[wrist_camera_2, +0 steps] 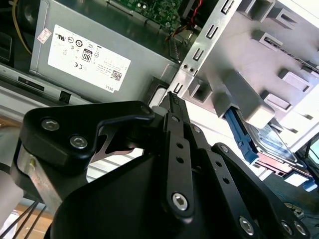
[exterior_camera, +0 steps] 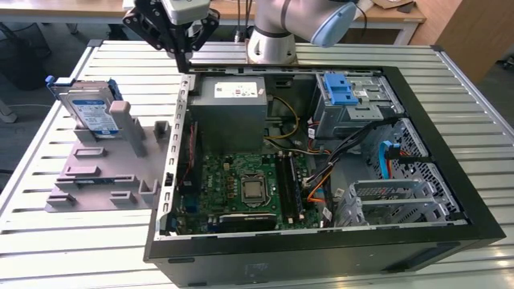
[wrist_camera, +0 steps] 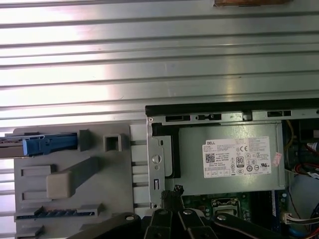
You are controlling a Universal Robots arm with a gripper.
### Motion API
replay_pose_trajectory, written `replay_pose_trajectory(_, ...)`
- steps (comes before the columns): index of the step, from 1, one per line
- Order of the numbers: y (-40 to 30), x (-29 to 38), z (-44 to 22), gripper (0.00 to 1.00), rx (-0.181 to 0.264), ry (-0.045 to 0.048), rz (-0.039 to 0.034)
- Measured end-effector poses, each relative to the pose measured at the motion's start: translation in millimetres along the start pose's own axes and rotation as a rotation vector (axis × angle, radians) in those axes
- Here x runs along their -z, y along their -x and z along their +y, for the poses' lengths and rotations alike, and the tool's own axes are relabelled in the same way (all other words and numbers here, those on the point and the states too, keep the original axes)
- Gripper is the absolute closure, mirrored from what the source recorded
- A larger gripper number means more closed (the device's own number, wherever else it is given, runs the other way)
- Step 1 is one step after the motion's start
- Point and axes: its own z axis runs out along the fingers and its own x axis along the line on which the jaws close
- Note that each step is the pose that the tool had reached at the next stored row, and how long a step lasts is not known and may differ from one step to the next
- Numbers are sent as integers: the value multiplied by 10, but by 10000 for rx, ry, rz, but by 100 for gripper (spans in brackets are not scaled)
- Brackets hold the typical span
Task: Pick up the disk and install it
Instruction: 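Reach for the disk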
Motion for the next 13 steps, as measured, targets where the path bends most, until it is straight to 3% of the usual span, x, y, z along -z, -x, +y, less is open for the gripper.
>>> replay_pose_trajectory(13, -116, -5, 15, 89, 1, -1, 0)
